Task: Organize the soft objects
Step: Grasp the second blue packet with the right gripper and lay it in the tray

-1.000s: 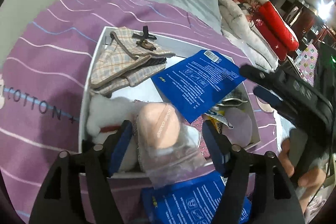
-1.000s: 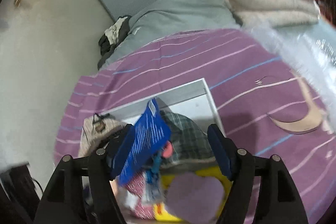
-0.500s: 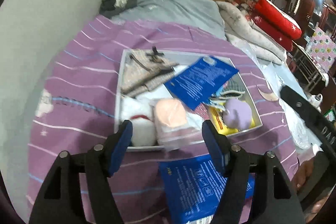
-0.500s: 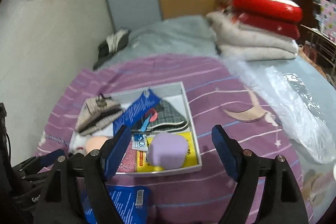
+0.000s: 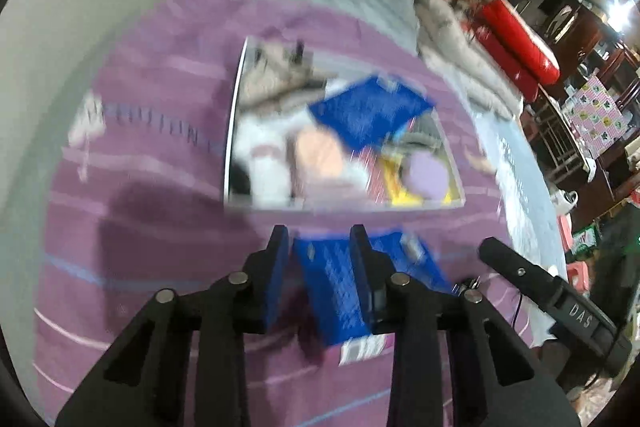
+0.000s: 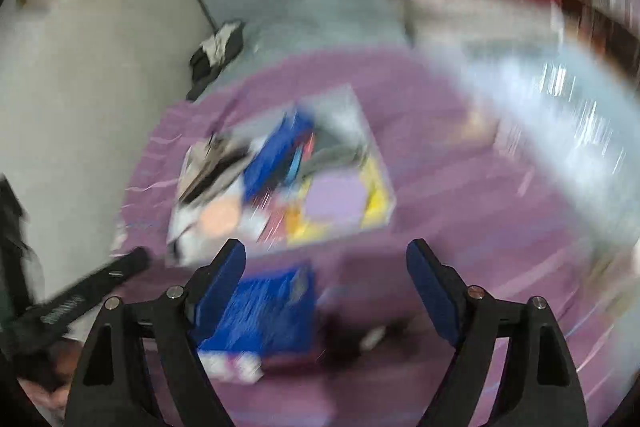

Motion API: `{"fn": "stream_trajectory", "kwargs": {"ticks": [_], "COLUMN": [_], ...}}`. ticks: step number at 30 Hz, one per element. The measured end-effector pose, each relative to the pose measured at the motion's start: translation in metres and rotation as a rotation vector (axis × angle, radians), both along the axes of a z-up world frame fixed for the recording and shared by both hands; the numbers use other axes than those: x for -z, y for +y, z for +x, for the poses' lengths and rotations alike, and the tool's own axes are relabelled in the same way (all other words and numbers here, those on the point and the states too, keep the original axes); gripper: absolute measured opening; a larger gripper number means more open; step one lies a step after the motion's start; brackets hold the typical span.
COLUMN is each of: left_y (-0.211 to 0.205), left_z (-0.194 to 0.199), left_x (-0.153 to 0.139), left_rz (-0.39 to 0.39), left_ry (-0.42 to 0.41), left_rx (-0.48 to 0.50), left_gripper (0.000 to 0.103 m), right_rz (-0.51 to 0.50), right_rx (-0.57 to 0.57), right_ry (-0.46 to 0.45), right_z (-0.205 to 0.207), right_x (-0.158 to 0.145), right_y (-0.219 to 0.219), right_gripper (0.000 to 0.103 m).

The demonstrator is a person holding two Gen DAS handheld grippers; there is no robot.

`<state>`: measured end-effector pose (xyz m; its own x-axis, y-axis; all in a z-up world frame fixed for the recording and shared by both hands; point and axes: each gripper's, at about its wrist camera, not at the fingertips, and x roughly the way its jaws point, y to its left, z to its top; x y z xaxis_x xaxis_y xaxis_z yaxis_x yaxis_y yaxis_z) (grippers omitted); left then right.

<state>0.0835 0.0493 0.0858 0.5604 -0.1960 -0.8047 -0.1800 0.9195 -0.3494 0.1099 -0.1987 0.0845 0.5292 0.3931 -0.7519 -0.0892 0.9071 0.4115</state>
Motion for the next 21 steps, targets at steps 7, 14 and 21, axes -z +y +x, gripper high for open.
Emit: {"fn": "stream_trajectory", "kwargs": {"ticks": [7,14,21], "left_y": [-0.003,-0.015,-0.008], "left_z": [-0.006,0.002,0.007], "left_x": [0.024,0.037,0.048], "left_rz": [-0.050,0.033,0.054], "left_ry": [0.044,0.088,0.136], "left_rx": [0.011,0.034,0.003], "left_gripper": [0.033,0.033,0.033], "right_rz": [0.123,0.071,0.170], "right_rx": [-0.037,-0.079,-0.118], "right_ry": [0.041,0.019,0.208], "right_z": [-0.006,0.003,0.048], "right_x": [0.038,0.044,0.049], "right_y": [0.006,0.020,0.009], "right_gripper": [0.078,0.078,0.068]}}
